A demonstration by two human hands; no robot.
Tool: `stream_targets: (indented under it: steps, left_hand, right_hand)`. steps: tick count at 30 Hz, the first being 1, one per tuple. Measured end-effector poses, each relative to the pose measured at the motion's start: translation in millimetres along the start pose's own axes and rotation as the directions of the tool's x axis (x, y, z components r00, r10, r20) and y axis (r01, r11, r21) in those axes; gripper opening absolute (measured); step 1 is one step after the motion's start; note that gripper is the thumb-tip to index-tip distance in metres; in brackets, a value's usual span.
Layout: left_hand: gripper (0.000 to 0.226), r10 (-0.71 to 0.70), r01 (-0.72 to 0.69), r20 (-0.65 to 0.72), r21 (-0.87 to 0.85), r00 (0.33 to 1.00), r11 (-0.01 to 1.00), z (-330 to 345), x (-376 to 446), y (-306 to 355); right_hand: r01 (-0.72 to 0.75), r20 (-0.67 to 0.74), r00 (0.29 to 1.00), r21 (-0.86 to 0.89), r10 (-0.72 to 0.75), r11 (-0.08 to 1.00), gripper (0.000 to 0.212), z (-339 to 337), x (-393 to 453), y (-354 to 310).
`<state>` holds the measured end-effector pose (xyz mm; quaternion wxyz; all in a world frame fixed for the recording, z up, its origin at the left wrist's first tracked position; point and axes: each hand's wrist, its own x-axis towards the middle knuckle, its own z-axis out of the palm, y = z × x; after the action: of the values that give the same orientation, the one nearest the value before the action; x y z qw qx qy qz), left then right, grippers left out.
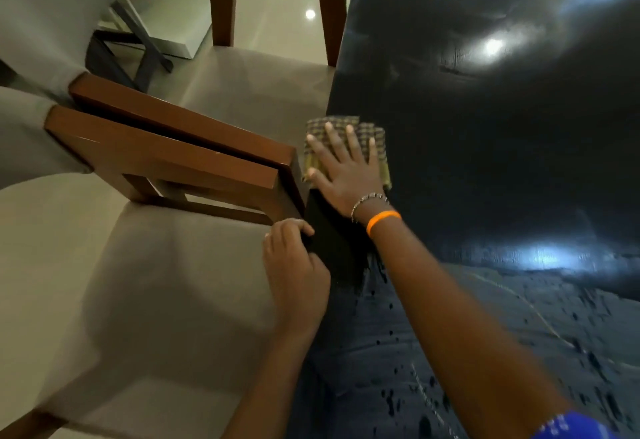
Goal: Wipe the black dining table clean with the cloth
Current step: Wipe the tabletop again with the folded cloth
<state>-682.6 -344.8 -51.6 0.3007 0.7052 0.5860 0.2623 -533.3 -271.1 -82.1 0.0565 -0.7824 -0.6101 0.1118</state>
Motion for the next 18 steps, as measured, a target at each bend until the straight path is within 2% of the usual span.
stream_targets:
  steps: [4, 8, 13, 18]
  left_hand:
    - [0.039, 0.008, -0.008, -0.007, 0.022, 1.000, 1.000, 4.1, -33.4, 5.4]
    - [0.036, 0.091, -0.094, 0.085, 0.040, 0.992, 0.995, 16.0, -68.8, 21.8]
    - [0.028, 0.248, -0.273, 0.288, 0.050, 0.925, 0.961, 40.4, -103.2, 55.2]
    - [0.048, 0.329, -0.389, 0.448, 0.047, 0.831, 0.920, 77.2, -138.1, 87.0]
  right_hand:
    - [0.117, 0.012, 0.993, 0.001, -0.117, 0.993, 0.057, 12.5, -55.0, -3.1]
    - [0.125, 0.024, 0.992, -0.006, -0.124, 0.992, 0.058, 4.0, -84.4, 24.1]
    - [0.006, -0.003, 1.000, 0.006, -0.006, 1.000, 0.059, -11.1, -125.4, 85.9]
    - [-0.178, -0.038, 0.983, 0.010, 0.178, 0.984, 0.059, -29.2, -179.3, 172.7]
